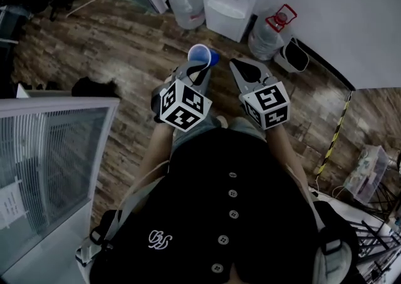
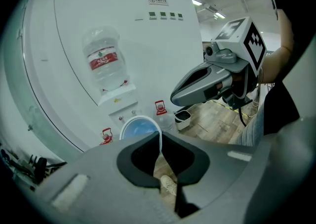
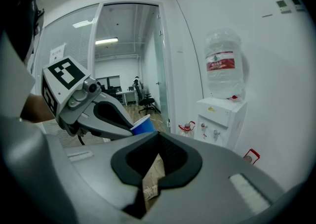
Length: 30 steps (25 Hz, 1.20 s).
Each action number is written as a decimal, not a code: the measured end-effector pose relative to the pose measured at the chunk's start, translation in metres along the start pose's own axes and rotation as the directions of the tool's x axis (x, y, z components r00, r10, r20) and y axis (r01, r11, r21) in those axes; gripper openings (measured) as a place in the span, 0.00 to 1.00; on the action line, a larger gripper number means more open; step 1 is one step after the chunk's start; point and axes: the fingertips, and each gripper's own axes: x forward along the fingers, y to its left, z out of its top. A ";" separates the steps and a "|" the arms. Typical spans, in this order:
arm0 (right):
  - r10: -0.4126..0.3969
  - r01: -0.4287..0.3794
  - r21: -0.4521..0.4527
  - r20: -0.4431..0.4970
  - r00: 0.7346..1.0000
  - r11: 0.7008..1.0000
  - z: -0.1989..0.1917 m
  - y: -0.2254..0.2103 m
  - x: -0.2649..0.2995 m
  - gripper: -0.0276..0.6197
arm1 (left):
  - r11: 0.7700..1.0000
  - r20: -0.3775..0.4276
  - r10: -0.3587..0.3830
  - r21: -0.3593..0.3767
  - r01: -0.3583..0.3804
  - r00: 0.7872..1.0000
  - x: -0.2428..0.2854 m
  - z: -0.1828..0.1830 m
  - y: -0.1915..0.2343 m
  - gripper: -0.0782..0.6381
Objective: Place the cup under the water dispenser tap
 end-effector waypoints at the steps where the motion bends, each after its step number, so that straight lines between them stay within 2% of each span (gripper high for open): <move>1: -0.010 0.010 0.006 -0.003 1.000 1.000 0.001 -0.006 0.005 0.04 | 1.000 0.001 -0.009 0.007 0.009 1.000 0.005 0.002 0.005 0.13; 8: -0.080 0.081 0.048 -0.023 0.997 0.996 0.006 -0.038 0.052 0.04 | 0.997 -0.004 -0.063 0.045 0.063 0.998 0.034 -0.002 0.054 0.13; 16: -0.149 0.151 0.079 -0.022 0.989 0.985 0.043 -0.075 0.106 0.04 | 0.987 -0.015 -0.134 0.092 0.135 0.991 0.067 0.005 0.127 0.13; 21: -0.213 0.214 0.111 -0.022 0.977 0.970 0.057 -0.099 0.134 0.04 | 0.967 -0.034 -0.199 0.153 0.202 0.979 0.088 0.007 0.159 0.13; 30: -0.345 0.345 0.189 -0.035 0.938 0.919 0.069 -0.129 0.171 0.04 | 0.913 -0.051 -0.311 0.264 0.313 0.949 0.119 0.010 0.205 0.13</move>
